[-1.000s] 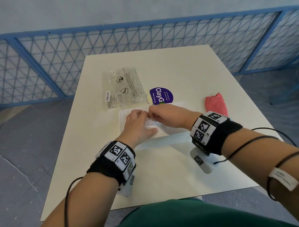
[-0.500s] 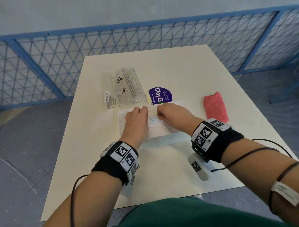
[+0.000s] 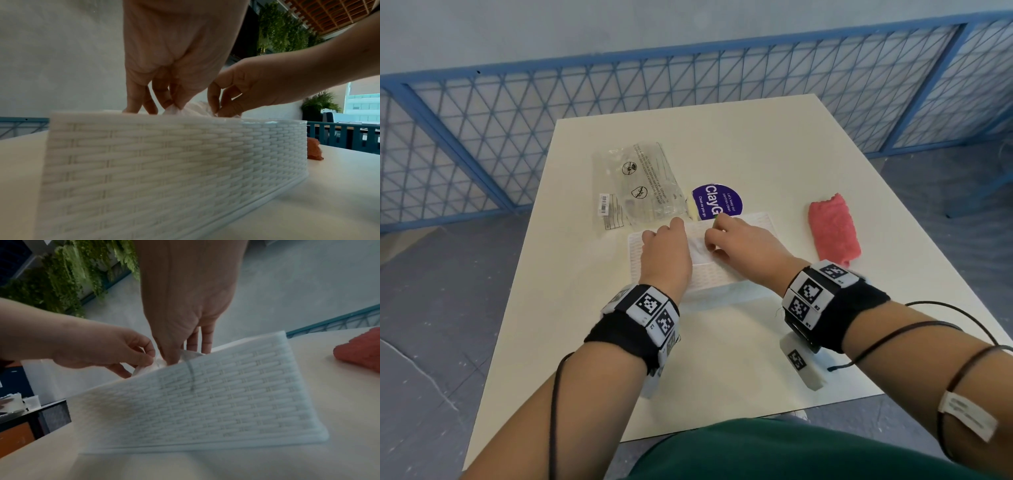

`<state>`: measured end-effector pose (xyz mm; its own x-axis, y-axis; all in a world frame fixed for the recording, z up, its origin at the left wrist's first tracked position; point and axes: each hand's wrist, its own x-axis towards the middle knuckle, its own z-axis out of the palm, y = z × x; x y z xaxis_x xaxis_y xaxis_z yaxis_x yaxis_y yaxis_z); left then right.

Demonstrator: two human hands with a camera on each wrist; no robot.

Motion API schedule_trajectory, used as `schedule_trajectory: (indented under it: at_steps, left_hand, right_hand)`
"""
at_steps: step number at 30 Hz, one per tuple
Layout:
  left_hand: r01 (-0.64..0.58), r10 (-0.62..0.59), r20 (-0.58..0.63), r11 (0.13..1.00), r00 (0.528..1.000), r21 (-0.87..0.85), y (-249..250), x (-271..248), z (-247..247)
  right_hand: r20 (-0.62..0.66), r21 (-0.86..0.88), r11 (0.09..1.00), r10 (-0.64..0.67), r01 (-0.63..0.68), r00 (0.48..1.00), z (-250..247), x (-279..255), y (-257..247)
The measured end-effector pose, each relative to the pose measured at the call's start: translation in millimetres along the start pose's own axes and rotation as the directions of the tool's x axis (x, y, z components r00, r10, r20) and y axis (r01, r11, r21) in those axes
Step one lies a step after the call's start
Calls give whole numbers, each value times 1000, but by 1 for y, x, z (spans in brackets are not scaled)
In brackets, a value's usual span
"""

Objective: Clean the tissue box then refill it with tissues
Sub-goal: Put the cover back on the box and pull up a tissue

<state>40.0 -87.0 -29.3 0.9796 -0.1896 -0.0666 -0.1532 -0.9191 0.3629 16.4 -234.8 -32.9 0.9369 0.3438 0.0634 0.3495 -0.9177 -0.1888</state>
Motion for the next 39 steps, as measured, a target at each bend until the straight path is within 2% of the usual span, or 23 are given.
schedule_trajectory:
  at_steps: [2,4,7,9,11,14,16,19,23,26,29,31,33,35,39]
  left_hand:
    - [22,-22,0,1000,1000,5,0,1,0]
    - [5,-5,-9,1000,1000,-4,0,1,-1]
    - [-14,15,36,999,999,-31,1,-3,-3]
    - [-32,28,67,998,997,59,0,-3,-4]
    - [-47,41,53,990,998,131,-3,-1,-5]
    - [-43,43,2,992,999,119,-5,-1,-5]
    - [-45,47,-21,993,999,108,-4,-3,-4]
    - [-53,55,-21,994,998,99,-4,-7,-3]
    - [-70,71,-19,997,997,45,-5,-8,-6]
    - [-30,31,-34,999,999,27,-6,-6,-6]
    - [43,-45,-67,999,997,-26,-5,-5,-5]
    - [61,-64,-76,997,995,-48,-4,-5,-5]
    - [58,-60,-66,998,996,-39,-1,-6,-6]
    - [57,-57,-38,998,998,-24,1,-7,-7]
    - [41,-42,16,999,999,18,-1,-7,-6]
  right_hand:
    - [30,68,996,55,-57,998,2,3,3]
    - [14,232,960,159,-157,987,3,9,7]
    - [-37,462,838,346,-291,937,5,16,8]
    - [-20,534,778,403,-331,915,3,18,7]
    - [30,500,812,333,-303,942,2,19,7]
    - [142,386,892,194,-235,971,-1,17,8]
    - [160,382,888,208,-255,965,-3,15,8]
    - [98,331,908,236,-256,967,-1,14,9]
    - [54,303,935,174,-182,983,-2,17,11]
    - [-47,290,942,189,-168,981,-3,13,12]
    - [-164,151,988,64,-39,984,-4,6,8]
    - [-104,70,997,-1,9,995,-5,4,2]
    - [-25,20,997,71,-71,997,-3,5,-1]
    - [-32,25,990,143,-142,989,-1,9,-4]
    - [-28,21,985,175,-174,984,2,16,-9]
